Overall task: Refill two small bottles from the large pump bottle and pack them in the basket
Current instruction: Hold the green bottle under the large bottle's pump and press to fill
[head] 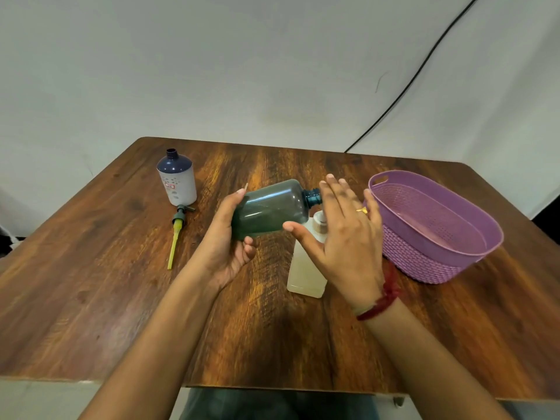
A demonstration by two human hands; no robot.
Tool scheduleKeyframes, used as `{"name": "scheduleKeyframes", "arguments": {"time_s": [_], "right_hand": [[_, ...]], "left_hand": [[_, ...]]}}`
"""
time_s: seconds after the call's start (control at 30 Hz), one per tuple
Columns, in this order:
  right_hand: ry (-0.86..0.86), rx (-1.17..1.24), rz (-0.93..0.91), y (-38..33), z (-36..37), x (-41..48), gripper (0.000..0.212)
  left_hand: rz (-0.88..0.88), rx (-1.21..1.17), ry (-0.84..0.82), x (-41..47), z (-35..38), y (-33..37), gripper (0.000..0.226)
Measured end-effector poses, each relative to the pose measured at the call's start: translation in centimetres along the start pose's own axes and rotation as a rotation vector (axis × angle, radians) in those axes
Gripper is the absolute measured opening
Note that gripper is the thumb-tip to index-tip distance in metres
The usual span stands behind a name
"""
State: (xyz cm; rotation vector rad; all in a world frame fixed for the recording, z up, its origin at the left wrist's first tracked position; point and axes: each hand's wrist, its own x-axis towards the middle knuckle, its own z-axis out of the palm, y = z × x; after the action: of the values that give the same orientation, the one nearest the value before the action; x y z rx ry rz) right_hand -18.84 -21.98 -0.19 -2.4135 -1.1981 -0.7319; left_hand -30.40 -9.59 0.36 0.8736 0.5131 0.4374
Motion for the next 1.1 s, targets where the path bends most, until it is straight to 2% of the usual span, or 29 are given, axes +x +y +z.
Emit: {"name": "scheduleKeyframes", "arguments": {"time_s": [0.17, 0.37, 0.8, 1.1], "right_hand": [[-0.057, 0.006, 0.007, 0.2, 0.9, -0.8, 0.089], [-0.033, -0.010, 0.000, 0.2, 0.0, 0.2, 0.090], [-0.055, 0.007, 0.002, -0.1, -0.6, 0.0, 0.090], [-0.043, 0.027, 0.006, 0.1, 0.0, -0.6, 0.087]], "left_hand": [[-0.016, 0.037, 0.036, 0.3, -0.3, -0.3, 0.034], [-0.009, 0.037, 0.026, 0.3, -0.1, -0.1, 0.038], [0.007, 0.175, 0.160, -0.2, 0.2, -0.1, 0.035], [-0.028, 0.087, 0.107, 0.0, 0.0, -0.4, 0.037]]}}
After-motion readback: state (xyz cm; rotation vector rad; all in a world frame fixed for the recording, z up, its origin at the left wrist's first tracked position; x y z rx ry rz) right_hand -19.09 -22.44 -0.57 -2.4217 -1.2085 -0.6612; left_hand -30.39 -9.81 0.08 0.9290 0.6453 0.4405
